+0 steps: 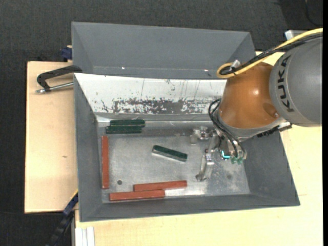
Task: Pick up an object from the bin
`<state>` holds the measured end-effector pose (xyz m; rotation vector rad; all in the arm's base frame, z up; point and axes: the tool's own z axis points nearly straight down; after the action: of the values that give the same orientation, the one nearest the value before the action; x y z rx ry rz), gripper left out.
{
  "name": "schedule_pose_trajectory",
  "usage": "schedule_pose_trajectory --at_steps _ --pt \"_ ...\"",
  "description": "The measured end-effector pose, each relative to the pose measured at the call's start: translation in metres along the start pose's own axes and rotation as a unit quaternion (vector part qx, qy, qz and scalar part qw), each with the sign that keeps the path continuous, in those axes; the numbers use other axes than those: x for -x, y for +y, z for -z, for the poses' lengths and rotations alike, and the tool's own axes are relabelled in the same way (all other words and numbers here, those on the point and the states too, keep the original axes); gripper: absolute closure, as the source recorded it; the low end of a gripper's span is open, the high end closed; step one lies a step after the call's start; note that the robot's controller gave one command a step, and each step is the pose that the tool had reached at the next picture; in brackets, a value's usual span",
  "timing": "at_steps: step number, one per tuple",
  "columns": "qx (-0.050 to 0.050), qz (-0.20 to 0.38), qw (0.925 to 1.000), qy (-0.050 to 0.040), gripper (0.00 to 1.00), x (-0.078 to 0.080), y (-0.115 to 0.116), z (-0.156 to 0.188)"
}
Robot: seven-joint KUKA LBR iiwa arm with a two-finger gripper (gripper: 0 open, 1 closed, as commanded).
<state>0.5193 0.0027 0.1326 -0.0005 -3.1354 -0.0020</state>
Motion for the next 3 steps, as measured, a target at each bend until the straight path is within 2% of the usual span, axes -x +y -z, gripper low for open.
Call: schedule_pose_trajectory --at_steps 1,2,3 --pt "0.0 0.0 1.0 -0.0037 0.0 0.002 0.0 0.003" --pt "0.0 0.046 0.9989 -0.0061 1.0 0.07 0.043 -0.054" --pt "0.0 0.046 0.9989 -0.0061 1.0 0.07 0.043 -0.054"
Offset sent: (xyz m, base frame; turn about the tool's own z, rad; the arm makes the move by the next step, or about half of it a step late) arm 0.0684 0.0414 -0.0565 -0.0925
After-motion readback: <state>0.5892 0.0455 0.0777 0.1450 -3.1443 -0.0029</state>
